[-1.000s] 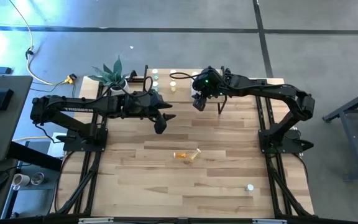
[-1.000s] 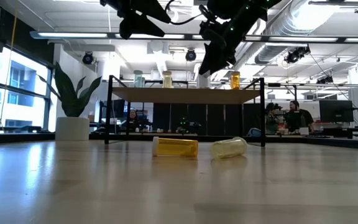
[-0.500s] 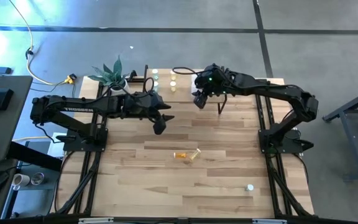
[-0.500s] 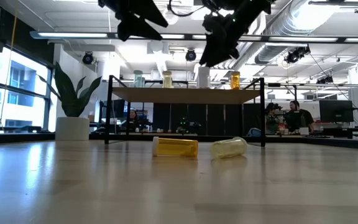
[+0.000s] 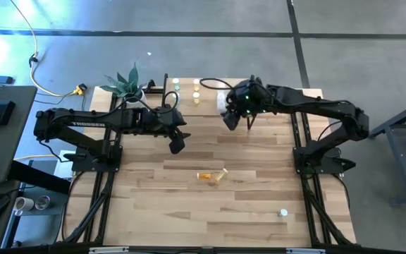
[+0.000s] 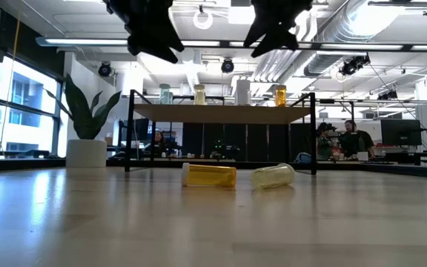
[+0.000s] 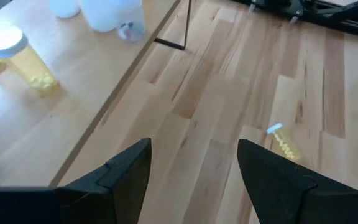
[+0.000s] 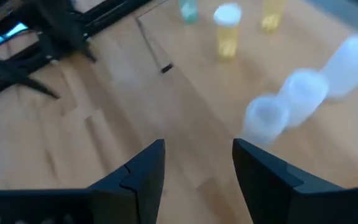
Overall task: Pick and place medicine bottles onto shelf by color
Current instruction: Put the orange pill bottle aligned with the other orange pill bottle on the shelf
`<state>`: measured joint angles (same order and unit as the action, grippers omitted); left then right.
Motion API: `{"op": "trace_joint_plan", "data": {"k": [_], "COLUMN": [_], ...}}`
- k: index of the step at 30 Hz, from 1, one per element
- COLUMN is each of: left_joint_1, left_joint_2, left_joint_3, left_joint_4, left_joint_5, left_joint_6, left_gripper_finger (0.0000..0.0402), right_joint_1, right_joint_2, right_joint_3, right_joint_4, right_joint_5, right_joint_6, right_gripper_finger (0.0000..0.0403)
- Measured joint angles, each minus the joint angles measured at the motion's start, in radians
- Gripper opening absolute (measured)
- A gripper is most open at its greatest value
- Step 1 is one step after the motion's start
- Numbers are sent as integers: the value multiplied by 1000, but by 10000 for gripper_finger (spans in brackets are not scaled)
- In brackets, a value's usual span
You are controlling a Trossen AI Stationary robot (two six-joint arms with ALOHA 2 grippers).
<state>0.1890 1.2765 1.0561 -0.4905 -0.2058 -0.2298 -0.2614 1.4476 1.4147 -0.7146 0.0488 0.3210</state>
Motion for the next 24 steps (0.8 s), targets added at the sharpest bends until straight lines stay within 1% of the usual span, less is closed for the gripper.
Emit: {"op": "trace_joint_plan", "data": {"k": [2,8,13,17,20,24], "left_joint_1": [0,0,0,0,0,0], "left_joint_2": [-2,-30,-68,-99,-113,-116], "left_joint_3": [0,-1,-1,-1,0,0], "left_joint_4": [-4,-13,-23,-40,-39,-40], "left_joint_5": [-3,-65,-95,-96,-95,-80], "left_joint_6": [15,90,152,163,163,163], "left_gripper_finger": [229,229,229,229,229,229], "right_joint_1": [28,137,248,334,399,482], "right_joint_2": [-9,-10,-8,-8,-8,-8], "right_joint_3": [0,0,-4,-5,-5,-5], "right_joint_4": [-36,-121,-174,-215,-250,-322], "right_joint_5": [2,4,57,57,83,124], "right_joint_6": [61,284,525,736,881,1006], "right_gripper_finger": [179,179,179,179,179,179]}}
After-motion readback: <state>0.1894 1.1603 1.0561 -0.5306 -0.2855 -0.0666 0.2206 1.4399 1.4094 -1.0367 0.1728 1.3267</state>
